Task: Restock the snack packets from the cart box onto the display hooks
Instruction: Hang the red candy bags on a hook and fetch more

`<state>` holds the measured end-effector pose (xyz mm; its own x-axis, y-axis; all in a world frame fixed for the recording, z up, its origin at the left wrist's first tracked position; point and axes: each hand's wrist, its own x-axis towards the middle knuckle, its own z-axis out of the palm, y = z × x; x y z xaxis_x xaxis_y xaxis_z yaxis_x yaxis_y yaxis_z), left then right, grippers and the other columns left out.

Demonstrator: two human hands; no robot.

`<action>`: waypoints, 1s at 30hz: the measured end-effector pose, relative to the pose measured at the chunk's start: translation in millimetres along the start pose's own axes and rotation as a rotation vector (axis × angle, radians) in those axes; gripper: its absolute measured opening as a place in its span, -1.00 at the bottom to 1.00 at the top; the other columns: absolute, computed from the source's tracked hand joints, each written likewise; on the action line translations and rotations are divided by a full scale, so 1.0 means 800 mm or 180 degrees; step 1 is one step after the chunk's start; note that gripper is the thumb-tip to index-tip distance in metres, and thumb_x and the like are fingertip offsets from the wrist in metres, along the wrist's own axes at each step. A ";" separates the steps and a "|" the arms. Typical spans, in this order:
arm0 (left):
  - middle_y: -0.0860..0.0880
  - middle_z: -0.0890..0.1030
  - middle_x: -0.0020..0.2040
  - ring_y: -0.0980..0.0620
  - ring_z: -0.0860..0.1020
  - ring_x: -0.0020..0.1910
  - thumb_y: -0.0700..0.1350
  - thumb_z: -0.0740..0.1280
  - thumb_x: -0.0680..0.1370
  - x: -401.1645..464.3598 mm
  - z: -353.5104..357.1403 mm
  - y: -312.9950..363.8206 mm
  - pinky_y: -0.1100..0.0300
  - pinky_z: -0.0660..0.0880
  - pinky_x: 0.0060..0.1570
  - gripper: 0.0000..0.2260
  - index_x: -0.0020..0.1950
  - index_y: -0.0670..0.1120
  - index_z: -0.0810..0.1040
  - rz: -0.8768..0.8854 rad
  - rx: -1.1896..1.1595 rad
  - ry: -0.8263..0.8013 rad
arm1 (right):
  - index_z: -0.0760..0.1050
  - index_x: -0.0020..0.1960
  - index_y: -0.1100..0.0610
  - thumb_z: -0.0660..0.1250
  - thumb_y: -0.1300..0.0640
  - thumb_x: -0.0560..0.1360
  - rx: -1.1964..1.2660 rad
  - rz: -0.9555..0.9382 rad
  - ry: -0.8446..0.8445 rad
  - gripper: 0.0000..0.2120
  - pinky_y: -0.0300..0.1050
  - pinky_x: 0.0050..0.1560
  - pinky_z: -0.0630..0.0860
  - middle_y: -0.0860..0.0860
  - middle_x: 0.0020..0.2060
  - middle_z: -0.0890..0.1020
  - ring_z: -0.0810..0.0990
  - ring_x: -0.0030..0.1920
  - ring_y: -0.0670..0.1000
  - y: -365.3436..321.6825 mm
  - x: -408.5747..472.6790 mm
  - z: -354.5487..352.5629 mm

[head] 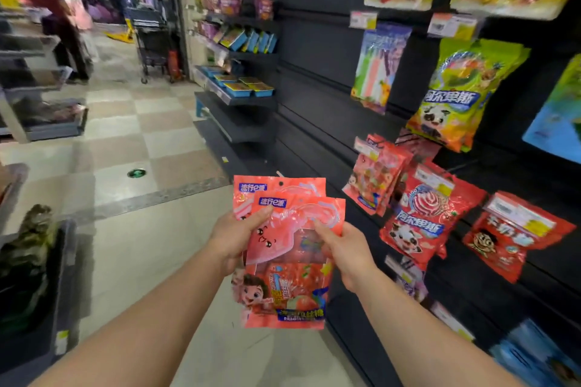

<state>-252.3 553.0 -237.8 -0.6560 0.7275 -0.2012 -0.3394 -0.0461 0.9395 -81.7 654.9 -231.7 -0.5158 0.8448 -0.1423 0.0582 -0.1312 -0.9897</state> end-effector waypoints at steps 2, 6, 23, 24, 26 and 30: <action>0.04 0.74 -0.09 -0.06 0.69 -0.02 -0.05 0.56 0.38 0.032 0.010 -0.003 -0.06 0.59 0.11 -0.72 0.06 -0.03 0.66 -0.0067 0.0098 -0.0060 | 0.61 -0.03 0.13 0.46 0.08 0.46 0.0079 -0.0048 0.0159 -0.85 0.05 -0.03 0.65 0.05 -0.13 0.73 0.72 -0.12 0.06 -0.003 0.026 -0.002; 0.08 0.73 -0.06 -0.01 0.69 0.00 0.01 0.55 0.36 0.093 0.037 -0.011 -0.07 0.56 0.18 -0.76 -0.03 0.04 0.64 -0.0183 0.0328 -0.0347 | 0.64 -0.10 0.15 0.48 0.16 0.43 0.0158 0.0015 0.0468 -0.91 0.22 -0.02 0.61 0.13 -0.19 0.72 0.70 -0.16 0.15 -0.005 0.085 -0.020; -0.01 0.73 0.02 -0.06 0.68 0.07 0.03 0.47 0.42 0.386 0.159 -0.025 -0.03 0.53 0.20 -0.65 0.14 -0.09 0.65 -0.0872 0.1142 -0.1655 | 0.57 -0.08 0.24 0.37 0.25 0.52 0.0310 0.0597 0.0663 -0.96 -0.21 -0.45 0.28 -0.02 -0.47 0.49 0.33 -0.53 -0.09 0.017 0.339 -0.140; -0.07 0.72 0.07 -0.09 0.68 0.09 0.05 0.47 0.41 0.401 0.164 -0.028 -0.05 0.54 0.21 -0.61 0.17 -0.12 0.64 -0.0978 0.1184 -0.1735 | 0.56 -0.12 0.21 0.36 0.25 0.52 0.0342 0.0648 0.0749 -0.95 -0.22 -0.47 0.28 -0.04 -0.51 0.47 0.32 -0.54 -0.09 0.020 0.347 -0.145; -0.14 0.71 0.07 -0.11 0.69 0.04 0.00 0.40 0.51 0.436 0.175 -0.036 0.00 0.61 0.04 -0.69 0.17 -0.14 0.63 -0.1073 0.1274 -0.1796 | 0.53 -0.21 0.19 0.35 0.27 0.53 0.0451 0.0697 0.0997 -0.87 -0.23 -0.52 0.30 0.00 -0.52 0.48 0.34 -0.58 -0.09 0.025 0.362 -0.155; -0.17 0.71 0.00 -0.09 0.69 -0.14 -0.07 0.35 0.59 0.524 0.184 -0.055 0.01 0.62 -0.06 -0.78 0.16 -0.15 0.62 -0.0935 0.1416 -0.1396 | 0.59 -0.02 0.30 0.44 0.19 0.47 0.0567 0.0744 0.1425 -0.82 0.16 -0.15 0.63 0.37 -0.14 0.65 0.63 -0.24 0.22 0.034 0.378 -0.166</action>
<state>-413.5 960.6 -322.6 -0.2139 0.8810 -0.4221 -0.0907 0.4123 0.9065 -122.8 975.7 -303.7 -0.0892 0.9160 -0.3912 -0.0383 -0.3956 -0.9176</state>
